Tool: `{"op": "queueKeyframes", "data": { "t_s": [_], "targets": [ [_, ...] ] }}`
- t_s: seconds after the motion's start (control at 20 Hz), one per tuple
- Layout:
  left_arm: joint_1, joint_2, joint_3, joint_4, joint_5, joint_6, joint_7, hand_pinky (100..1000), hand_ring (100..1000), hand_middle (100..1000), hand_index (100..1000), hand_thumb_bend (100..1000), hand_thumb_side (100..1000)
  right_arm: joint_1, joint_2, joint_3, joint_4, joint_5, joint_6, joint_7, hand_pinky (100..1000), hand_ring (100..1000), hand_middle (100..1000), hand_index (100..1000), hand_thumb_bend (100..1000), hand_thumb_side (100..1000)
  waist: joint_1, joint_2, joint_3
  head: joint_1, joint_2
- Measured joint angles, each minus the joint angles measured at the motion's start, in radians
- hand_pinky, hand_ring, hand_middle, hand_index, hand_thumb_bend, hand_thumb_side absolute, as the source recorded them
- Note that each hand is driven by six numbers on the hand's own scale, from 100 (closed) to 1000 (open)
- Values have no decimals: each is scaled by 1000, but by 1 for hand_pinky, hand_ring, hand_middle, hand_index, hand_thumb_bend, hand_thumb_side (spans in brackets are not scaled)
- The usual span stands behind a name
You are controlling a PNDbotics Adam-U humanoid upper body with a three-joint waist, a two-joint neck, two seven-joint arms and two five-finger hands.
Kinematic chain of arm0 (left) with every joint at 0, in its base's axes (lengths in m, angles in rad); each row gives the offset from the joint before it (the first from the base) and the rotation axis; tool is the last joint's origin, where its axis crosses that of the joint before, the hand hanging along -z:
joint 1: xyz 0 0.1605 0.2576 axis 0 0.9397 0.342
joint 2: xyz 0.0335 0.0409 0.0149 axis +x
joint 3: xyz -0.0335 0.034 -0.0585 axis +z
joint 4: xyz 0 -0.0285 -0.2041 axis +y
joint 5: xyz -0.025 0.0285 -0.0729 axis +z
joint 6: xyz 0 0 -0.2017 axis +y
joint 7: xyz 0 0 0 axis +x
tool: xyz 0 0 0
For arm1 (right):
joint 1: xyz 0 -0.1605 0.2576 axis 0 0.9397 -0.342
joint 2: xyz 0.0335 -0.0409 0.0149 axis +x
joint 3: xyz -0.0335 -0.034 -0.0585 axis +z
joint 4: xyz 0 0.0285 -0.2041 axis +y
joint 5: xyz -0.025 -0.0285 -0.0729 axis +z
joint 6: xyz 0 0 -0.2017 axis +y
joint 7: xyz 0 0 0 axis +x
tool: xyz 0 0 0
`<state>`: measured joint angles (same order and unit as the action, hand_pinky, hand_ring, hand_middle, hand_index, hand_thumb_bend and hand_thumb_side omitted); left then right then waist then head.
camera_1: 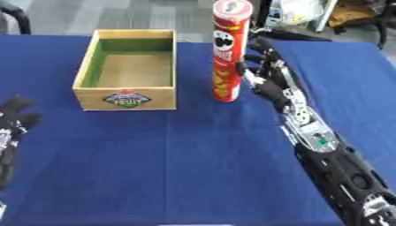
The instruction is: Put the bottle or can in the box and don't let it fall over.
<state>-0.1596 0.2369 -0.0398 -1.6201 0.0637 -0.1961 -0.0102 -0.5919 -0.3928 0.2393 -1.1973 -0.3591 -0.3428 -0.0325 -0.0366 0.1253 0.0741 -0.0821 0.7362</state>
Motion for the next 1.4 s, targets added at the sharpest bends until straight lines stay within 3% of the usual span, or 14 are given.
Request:
{"op": "queueKeyframes", "data": {
  "t_s": [1.4],
  "targets": [
    [0, -7, 0, 5, 0, -2, -2, 873, 793, 847, 951, 418, 761, -15, 1, -12, 59, 44, -3, -10, 808, 886, 902, 1000, 383, 343, 0, 0, 3, -1, 0]
  ]
}}
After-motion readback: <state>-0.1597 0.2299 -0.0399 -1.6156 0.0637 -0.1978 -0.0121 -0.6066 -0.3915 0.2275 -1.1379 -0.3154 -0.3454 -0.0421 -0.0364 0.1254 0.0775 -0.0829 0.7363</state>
